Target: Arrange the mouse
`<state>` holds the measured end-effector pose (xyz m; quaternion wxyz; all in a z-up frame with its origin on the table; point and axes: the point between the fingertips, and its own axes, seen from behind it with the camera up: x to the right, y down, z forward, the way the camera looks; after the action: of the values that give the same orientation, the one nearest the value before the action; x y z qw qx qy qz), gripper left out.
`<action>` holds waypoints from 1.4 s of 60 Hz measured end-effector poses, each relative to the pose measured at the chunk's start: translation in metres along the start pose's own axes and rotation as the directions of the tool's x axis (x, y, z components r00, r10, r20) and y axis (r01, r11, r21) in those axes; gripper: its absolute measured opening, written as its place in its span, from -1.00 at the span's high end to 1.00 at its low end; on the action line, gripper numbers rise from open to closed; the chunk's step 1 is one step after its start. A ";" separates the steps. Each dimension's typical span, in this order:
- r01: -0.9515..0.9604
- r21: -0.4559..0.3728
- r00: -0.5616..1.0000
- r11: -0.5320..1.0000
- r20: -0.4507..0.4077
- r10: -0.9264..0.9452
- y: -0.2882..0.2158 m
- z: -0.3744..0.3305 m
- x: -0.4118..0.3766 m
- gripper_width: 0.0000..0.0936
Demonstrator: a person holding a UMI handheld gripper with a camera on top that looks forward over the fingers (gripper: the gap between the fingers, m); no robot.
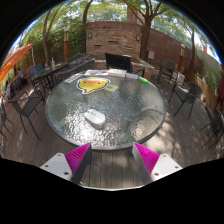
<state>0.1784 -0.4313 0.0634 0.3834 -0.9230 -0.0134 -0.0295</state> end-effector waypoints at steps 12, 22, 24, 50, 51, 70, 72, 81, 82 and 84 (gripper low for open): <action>0.035 0.063 0.999 0.997 0.017 -0.036 -0.034 0.091 -0.060 -0.84; 0.071 0.035 0.997 0.997 -0.026 -0.070 -0.046 0.154 -0.059 -0.84; 0.060 0.046 0.998 0.997 -0.013 -0.059 -0.052 0.152 -0.063 -0.83; 0.004 0.023 0.999 1.000 0.049 -0.005 -0.074 0.188 -0.051 -0.08; 0.006 0.026 0.999 1.000 0.046 -0.007 -0.075 0.188 -0.050 -0.07; -0.007 0.070 0.998 0.997 -0.054 0.011 -0.115 0.160 -0.031 0.26; -0.017 0.100 0.998 0.995 -0.064 0.024 -0.134 0.152 -0.026 0.26; -0.046 0.266 0.995 0.963 -0.068 0.066 -0.255 0.126 -0.010 0.26; -0.046 0.284 0.996 0.958 -0.065 0.067 -0.270 0.128 -0.009 0.26; -0.045 0.319 0.996 0.947 -0.060 0.067 -0.299 0.129 -0.009 0.26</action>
<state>0.1605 -0.1289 0.1827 0.5279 -0.8477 0.0217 -0.0482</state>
